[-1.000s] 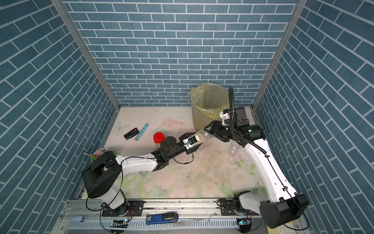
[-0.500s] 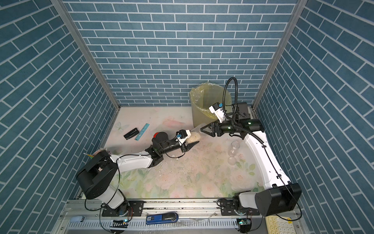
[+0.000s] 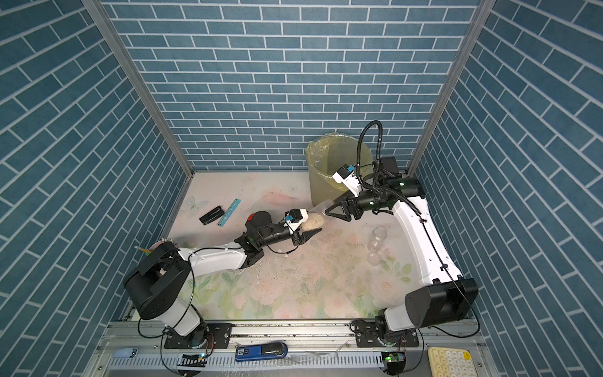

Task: Empty moldy rice from jars
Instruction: Unscrew the lid from the jar.

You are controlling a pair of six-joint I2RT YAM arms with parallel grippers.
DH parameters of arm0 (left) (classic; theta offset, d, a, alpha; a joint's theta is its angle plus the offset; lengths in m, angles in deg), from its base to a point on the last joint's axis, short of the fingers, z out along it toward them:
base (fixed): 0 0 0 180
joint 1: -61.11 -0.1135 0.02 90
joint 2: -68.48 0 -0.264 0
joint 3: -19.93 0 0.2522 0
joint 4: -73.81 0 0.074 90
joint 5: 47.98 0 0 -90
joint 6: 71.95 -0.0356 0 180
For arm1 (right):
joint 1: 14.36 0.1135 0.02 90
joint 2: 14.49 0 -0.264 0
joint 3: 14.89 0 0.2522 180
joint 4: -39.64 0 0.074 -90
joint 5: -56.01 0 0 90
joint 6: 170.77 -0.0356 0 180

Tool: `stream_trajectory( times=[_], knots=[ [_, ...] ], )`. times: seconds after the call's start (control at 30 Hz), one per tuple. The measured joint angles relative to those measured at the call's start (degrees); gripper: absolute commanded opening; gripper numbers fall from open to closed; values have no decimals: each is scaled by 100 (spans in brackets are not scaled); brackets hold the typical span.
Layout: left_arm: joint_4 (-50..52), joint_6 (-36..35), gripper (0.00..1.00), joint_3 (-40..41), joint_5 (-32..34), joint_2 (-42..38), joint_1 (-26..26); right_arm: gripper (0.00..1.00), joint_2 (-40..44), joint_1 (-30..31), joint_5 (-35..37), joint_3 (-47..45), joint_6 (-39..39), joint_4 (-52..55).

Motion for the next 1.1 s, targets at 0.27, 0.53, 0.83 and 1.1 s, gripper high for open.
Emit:
stream_trajectory(
  times=[0.27,0.53,0.83,1.1],
  knots=[
    [50,44,21,-7,-4,37,-4,55,7,-11,13,-129,35,-131],
    [57,68,21,-7,39,37,-11,61,22,-9,28,-199,33,-282],
    [44,103,21,-7,63,66,-24,70,74,-9,17,-341,-70,-527],
    [-57,168,21,-26,192,70,-90,76,107,-9,129,-435,-162,-575]
  ],
)
